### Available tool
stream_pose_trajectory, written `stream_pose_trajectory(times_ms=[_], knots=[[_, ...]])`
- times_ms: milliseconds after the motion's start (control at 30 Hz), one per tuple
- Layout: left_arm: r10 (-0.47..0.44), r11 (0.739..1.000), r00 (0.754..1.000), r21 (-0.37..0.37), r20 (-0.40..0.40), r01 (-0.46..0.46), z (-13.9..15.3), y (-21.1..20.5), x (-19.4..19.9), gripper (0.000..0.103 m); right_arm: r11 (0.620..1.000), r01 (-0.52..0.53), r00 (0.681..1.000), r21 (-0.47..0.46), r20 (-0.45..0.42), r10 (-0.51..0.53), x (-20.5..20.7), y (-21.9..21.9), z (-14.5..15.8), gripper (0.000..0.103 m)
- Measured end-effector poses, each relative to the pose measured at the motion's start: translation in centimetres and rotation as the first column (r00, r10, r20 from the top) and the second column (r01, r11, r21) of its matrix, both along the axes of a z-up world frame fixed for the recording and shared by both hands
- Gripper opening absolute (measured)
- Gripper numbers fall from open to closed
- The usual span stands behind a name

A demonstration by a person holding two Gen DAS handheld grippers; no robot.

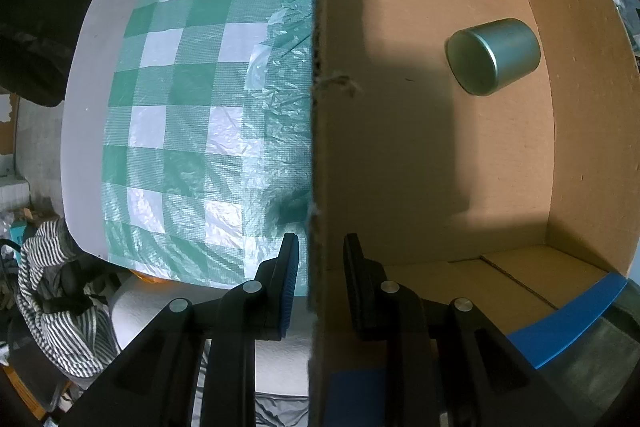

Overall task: Organize rigid objects
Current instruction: 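Carry the white charger into the box and lower it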

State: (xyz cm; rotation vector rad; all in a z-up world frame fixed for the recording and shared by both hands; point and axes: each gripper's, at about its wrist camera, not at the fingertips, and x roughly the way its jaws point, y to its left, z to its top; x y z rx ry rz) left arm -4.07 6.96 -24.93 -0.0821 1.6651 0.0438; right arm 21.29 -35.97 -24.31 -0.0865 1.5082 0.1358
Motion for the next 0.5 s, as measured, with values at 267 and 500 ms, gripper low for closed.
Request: stream_pose_trajectory(times_ms=[267,500], knots=[[-0.004,1.0,1.0,-0.002,0.004,0.004,0.1,0.2,-0.1,0.023,0.997,-0.071,0.997,0.003,0.031,0.071,-0.8,0.7,1.8,0.049],[-0.01,1.0,1.0,-0.001,0.005,0.01,0.1,0.3,-0.3,0.023,0.987,-0.151,0.987,0.054,0.06,0.147,-1.6,2.2,4.4,0.049]])
